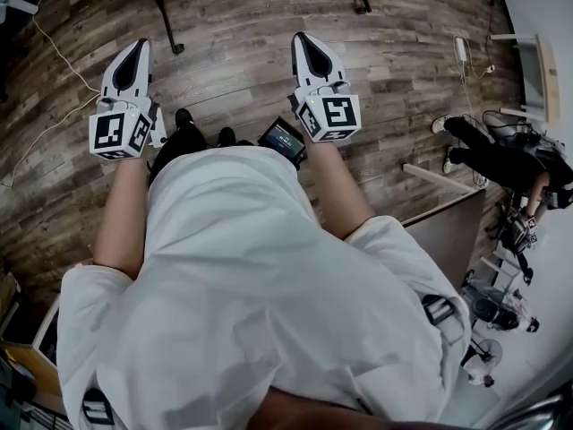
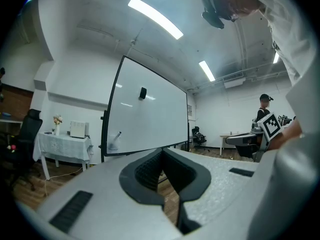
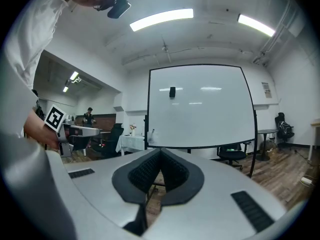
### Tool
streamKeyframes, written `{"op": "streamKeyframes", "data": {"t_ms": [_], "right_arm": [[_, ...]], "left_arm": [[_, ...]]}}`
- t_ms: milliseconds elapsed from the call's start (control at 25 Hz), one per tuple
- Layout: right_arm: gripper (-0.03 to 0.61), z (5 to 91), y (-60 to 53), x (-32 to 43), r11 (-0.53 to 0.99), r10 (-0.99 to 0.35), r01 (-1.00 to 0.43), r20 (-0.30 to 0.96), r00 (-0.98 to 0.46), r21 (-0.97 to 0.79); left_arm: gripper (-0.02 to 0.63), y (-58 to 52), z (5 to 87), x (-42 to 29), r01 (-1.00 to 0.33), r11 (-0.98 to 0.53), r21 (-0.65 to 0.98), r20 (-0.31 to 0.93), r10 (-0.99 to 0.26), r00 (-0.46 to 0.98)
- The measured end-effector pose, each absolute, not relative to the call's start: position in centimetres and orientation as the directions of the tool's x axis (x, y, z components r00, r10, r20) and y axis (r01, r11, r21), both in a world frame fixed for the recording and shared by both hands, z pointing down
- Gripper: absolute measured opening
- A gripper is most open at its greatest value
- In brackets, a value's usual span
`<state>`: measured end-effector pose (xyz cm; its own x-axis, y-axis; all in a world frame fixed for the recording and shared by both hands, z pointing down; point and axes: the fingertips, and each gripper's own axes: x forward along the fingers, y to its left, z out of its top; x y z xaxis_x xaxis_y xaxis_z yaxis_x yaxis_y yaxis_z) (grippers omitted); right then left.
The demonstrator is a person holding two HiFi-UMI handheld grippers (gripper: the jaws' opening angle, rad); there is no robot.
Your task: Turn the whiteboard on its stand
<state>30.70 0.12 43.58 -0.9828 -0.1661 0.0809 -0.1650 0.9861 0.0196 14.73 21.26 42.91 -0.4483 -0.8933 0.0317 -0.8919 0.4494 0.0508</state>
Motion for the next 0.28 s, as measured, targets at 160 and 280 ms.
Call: {"op": "streamKeyframes", "data": {"t_ms": [160, 280], "right_arm": [[-0.002, 44.01, 0.05, 30.96, 0.988, -0.152, -0.152, 0.086, -0.985, 0.014], [-0.002, 44.21, 0.03, 30.6, 0.99, -0.144, -0.143, 0.088, -0.986, 0.012]], "left_arm": [[0.006, 21.26, 42.94, 15.39, -0.888, 0.457, 0.053, 0.033, -0.889, -0.456], [0.005, 21.37, 43.02, 15.37, -0.887, 0.459, 0.053, 0.034, -0.889, -0.458]]}}
